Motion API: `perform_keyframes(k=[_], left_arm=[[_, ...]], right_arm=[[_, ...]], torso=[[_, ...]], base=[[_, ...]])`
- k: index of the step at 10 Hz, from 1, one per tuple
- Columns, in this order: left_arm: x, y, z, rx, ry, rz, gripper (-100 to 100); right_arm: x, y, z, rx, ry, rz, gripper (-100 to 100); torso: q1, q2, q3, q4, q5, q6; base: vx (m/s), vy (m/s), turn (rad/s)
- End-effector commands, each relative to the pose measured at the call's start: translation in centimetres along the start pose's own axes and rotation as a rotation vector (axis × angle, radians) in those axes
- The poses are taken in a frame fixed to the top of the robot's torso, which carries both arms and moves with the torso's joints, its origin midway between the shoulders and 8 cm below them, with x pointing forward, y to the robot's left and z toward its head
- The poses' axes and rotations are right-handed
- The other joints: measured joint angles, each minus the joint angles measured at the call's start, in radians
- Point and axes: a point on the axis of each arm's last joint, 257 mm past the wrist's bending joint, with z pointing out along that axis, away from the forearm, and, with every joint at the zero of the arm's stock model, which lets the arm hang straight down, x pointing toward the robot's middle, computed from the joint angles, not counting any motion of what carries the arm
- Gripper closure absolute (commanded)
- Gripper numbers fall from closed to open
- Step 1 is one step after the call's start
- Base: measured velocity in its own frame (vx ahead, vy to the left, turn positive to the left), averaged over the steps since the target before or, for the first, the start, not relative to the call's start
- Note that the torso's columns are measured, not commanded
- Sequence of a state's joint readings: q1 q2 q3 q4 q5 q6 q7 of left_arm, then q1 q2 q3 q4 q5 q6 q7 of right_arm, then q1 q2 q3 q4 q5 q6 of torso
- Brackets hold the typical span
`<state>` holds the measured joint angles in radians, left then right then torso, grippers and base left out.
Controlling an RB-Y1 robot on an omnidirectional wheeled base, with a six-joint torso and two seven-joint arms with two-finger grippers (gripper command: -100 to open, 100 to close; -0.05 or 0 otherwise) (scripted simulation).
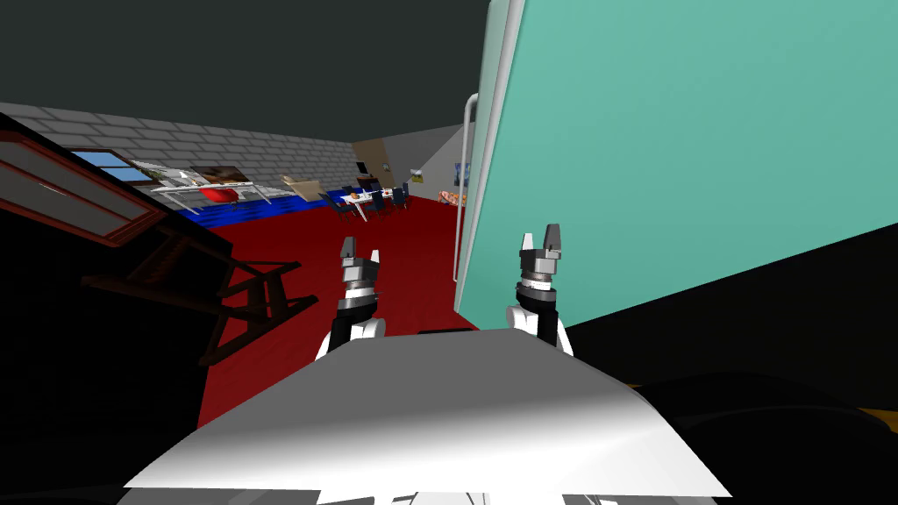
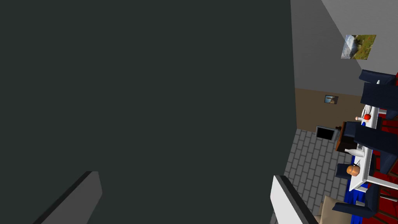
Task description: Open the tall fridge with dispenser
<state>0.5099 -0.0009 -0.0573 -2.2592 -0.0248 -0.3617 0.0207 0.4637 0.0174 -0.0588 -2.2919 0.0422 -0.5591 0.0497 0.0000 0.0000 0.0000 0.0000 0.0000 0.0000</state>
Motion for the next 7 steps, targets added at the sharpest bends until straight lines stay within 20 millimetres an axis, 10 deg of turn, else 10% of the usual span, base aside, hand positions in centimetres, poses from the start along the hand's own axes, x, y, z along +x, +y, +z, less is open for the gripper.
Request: perform_keyframes(k=[1,7], left_arm=[[0.00,0.00,0.00,0.000,0.000,0.000,0],[0.00,-0.02,0.00,0.000,0.000,0.000,0]], right_arm=[[0.00,0.00,0.00,0.000,0.000,0.000,0],[0.00,0.01,0.01,0.000,0.000,0.000,0]], torso=[[0.000,0.040,-0.082,0.041,0.000,0.000],[0.000,0.470,-0.939,0.470,0.000,0.000]], base=[[0.000,0.000,0.000],[0.000,0.000,0.000]])
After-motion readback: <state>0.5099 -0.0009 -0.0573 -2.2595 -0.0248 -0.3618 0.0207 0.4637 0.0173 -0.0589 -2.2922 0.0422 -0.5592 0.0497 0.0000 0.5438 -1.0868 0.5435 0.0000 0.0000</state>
